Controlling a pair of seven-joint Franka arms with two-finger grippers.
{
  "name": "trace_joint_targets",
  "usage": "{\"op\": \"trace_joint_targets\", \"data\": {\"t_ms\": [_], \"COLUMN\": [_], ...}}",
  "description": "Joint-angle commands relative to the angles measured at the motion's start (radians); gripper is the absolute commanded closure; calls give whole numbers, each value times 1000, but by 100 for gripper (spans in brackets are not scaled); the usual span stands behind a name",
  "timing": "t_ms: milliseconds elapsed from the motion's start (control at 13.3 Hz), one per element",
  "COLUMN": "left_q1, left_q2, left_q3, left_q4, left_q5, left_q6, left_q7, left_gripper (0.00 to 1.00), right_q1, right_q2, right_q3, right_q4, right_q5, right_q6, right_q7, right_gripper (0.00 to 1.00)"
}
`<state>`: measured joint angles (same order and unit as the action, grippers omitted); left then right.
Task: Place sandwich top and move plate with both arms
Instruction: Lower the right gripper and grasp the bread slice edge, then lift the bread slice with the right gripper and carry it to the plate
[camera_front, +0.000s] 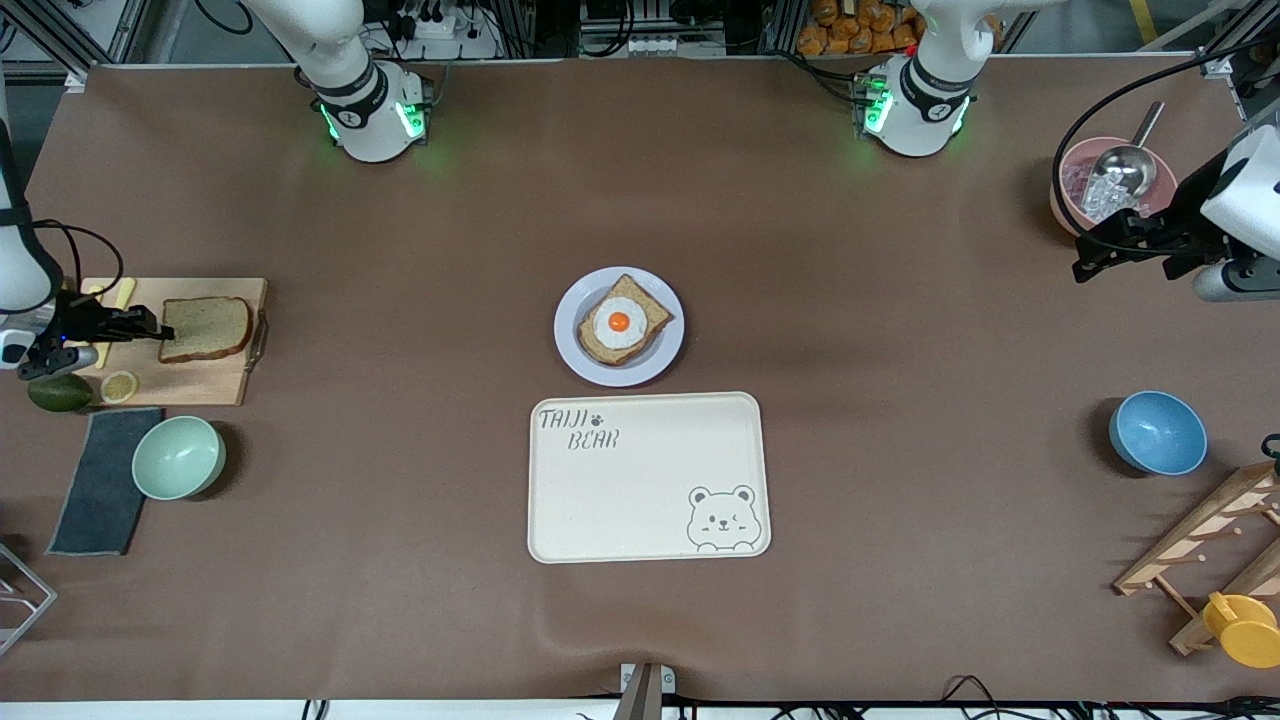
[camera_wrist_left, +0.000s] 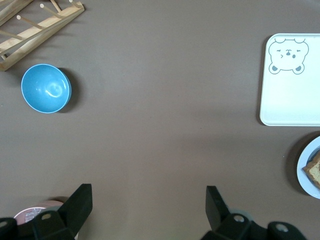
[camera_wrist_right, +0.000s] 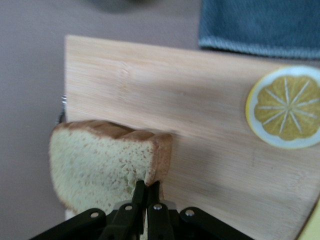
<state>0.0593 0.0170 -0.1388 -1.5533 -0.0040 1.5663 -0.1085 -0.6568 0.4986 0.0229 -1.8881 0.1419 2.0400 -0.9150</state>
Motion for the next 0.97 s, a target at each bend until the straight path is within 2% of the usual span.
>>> {"op": "trace_joint_targets", "data": {"t_ms": [0,300,600,900], "left_q1": [8,8,7,8], "left_q2": [-5,-5,-5,14], "left_q3": [-2,-2,-2,-2], "left_q4": [-4,-4,-5,-8], "left_q5": [-21,-21,-21,-33], "left_q6": [8,8,9,11], "left_q7": [-7,-5,-7,-14], "left_gripper": [0,0,0,0], "right_q1": [9,39,81,170], "right_q2": [-18,-17,-19,-34], "right_q3": [6,6,5,5], "right_q4": [59,142,139,129], "right_q5": [22,54,119,151], "right_q6": [-81,-225,-306,-319], "right_q7": [2,65,132,218], "right_gripper": [100,100,100,100]}}
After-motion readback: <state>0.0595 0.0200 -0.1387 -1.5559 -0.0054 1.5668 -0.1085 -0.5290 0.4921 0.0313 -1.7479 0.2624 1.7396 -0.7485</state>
